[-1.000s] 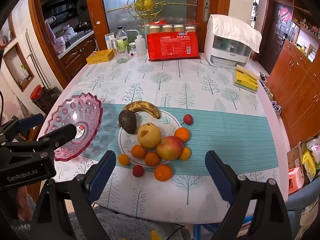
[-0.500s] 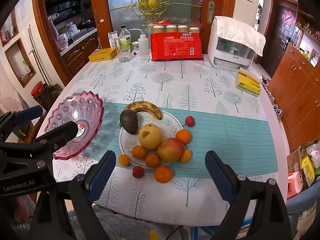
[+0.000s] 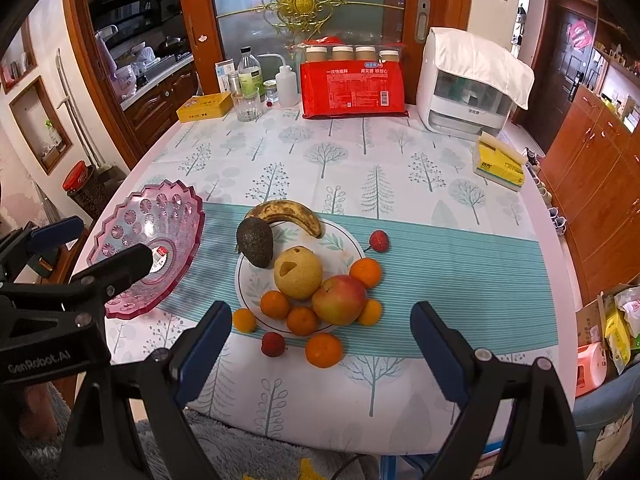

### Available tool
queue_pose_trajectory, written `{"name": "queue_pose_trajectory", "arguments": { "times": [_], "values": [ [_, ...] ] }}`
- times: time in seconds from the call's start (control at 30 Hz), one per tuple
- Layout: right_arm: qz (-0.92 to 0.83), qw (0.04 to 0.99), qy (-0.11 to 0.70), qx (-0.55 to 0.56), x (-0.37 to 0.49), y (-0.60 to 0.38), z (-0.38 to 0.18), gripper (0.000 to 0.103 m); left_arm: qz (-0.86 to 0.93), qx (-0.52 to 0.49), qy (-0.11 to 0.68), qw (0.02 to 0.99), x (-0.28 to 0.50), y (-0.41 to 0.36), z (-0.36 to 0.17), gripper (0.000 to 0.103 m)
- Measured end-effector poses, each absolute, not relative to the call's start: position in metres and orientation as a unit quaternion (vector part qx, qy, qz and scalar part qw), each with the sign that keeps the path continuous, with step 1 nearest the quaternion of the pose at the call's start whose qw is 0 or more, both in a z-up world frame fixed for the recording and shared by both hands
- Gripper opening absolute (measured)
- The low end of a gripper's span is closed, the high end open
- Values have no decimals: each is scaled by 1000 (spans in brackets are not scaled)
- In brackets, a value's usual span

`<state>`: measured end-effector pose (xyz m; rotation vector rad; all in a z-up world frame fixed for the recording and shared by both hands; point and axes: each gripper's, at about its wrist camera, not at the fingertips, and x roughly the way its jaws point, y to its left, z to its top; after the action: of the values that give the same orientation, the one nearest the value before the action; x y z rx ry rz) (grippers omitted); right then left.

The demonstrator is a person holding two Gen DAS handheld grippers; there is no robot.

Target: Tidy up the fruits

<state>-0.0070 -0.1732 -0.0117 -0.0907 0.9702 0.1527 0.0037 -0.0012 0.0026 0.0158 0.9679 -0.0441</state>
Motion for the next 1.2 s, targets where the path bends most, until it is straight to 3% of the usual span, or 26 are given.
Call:
{"name": "queue_pose_trajectory", "arguments": {
  "times": [0.6,1.2],
  "values": [
    [84,868,485,-64,10,-188,-31,92,-1,-21,495,869,15,-14,-26,98],
    [79,840,531,-80,23,-223,-90,91,27,-46,568,821,16,-16,-109,98]
  ]
}}
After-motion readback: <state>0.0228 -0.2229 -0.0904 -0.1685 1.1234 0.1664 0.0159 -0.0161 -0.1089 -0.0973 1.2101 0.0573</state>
